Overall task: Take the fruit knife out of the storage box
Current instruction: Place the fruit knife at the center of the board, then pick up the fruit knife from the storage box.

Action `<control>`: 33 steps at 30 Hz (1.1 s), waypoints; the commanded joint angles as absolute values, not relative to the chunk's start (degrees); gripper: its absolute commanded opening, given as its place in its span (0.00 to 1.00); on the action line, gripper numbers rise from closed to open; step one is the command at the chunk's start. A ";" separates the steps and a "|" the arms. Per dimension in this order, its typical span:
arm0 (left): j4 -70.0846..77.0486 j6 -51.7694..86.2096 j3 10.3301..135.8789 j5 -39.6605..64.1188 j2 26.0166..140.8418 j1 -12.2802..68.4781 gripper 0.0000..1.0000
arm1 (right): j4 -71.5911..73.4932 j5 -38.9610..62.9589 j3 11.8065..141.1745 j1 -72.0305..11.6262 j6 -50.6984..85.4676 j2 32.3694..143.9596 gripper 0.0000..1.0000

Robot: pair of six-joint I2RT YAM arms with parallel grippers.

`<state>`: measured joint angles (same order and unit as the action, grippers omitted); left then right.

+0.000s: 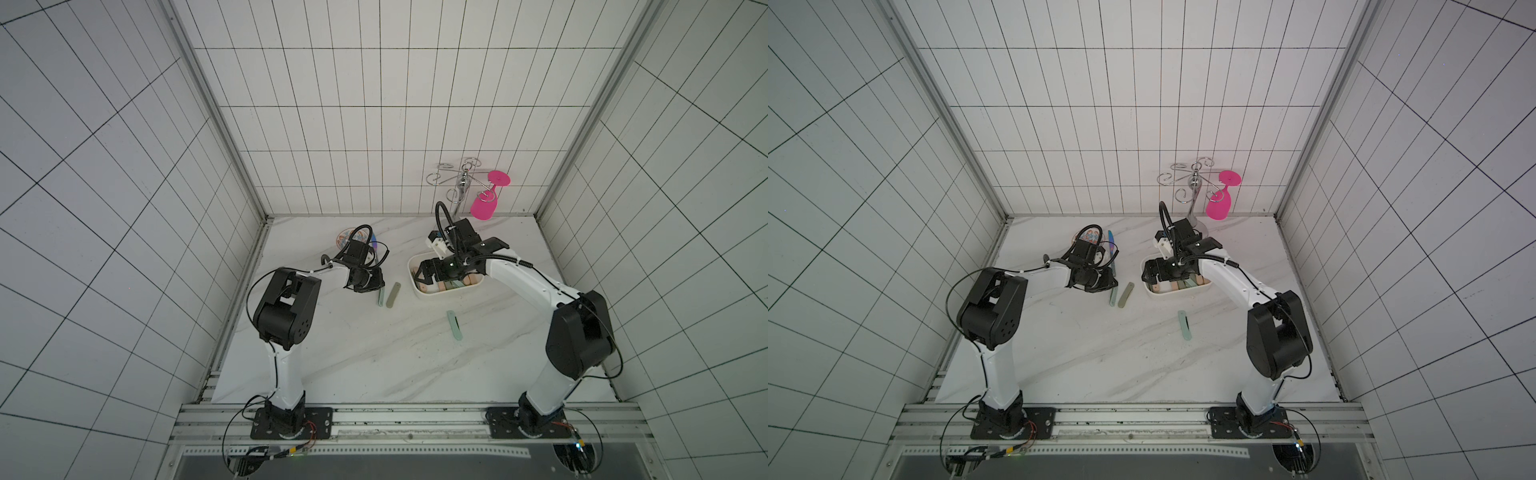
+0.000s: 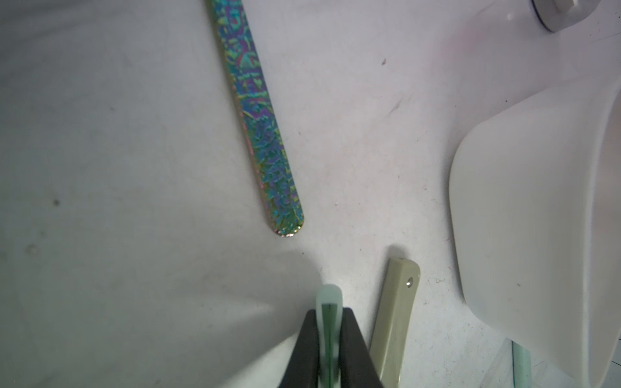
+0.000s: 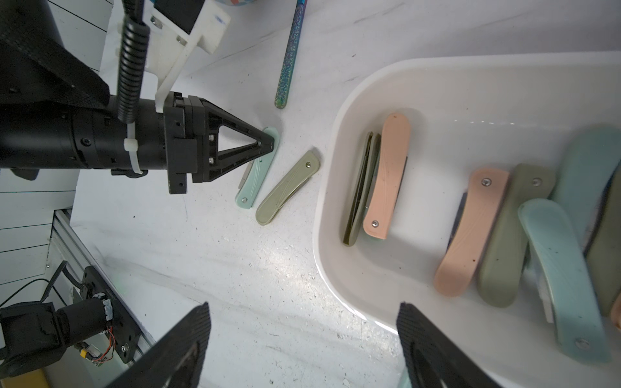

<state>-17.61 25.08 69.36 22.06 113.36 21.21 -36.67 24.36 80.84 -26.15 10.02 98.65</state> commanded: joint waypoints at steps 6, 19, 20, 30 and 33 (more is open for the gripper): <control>-17.23 23.58 69.10 19.49 112.25 21.17 0.19 | -37.79 24.86 82.70 -26.08 9.05 99.86 0.89; -17.42 24.14 68.07 18.38 109.46 21.09 0.34 | -38.53 22.13 84.49 -26.06 9.57 102.01 0.93; -17.29 24.30 67.95 18.36 108.89 21.09 0.35 | -38.75 21.53 84.84 -26.05 9.66 102.41 0.93; -15.70 26.22 64.11 18.63 104.59 21.09 0.41 | -40.15 15.14 89.65 -25.25 10.76 109.68 0.62; -15.13 26.60 62.81 18.63 105.16 21.18 0.42 | -40.08 14.30 90.93 -24.71 11.07 111.97 0.56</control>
